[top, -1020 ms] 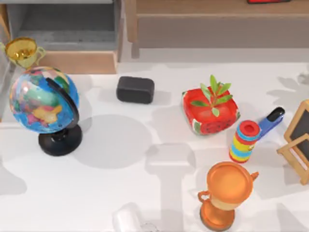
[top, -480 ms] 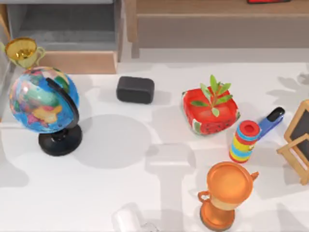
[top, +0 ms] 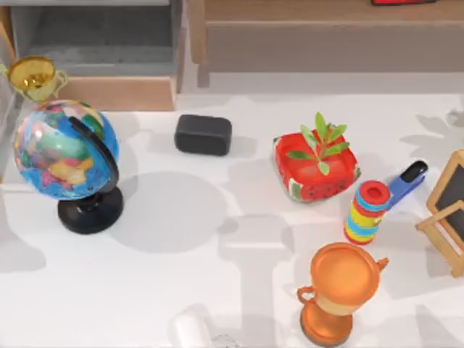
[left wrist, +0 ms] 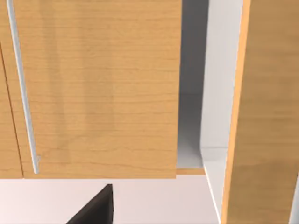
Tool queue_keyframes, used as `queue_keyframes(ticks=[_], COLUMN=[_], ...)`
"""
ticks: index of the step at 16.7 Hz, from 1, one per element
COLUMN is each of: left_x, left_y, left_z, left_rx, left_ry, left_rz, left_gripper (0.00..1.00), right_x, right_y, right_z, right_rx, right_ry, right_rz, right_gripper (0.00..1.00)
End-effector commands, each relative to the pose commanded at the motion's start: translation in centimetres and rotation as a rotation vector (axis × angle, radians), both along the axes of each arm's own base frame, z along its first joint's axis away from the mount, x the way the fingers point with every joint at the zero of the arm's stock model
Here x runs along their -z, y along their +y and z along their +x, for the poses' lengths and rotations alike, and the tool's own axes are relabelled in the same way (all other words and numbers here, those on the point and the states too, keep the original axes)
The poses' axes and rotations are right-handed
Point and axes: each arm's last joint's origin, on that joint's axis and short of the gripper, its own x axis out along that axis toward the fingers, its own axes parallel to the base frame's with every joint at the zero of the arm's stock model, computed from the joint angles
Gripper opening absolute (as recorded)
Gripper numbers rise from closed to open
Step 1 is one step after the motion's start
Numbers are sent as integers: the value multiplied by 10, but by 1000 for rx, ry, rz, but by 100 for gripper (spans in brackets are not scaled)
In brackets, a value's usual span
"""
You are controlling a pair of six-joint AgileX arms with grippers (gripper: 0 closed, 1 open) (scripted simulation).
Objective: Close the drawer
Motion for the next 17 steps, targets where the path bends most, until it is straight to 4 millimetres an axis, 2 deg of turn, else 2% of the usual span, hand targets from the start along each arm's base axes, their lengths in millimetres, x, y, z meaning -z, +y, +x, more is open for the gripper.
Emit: queue_keyframes(ticks=[11,17], left_x=[0,0], left_y=[0,0], left_z=[0,0], left_rx=[0,0], left_ry=[0,0], left_rz=[0,0], left_gripper=[2,0], right_x=[0,0], right_y=[0,0], right_z=[0,0], right_rx=[0,0], right_ry=[0,0], right_rz=[0,0], right_gripper=[100,100])
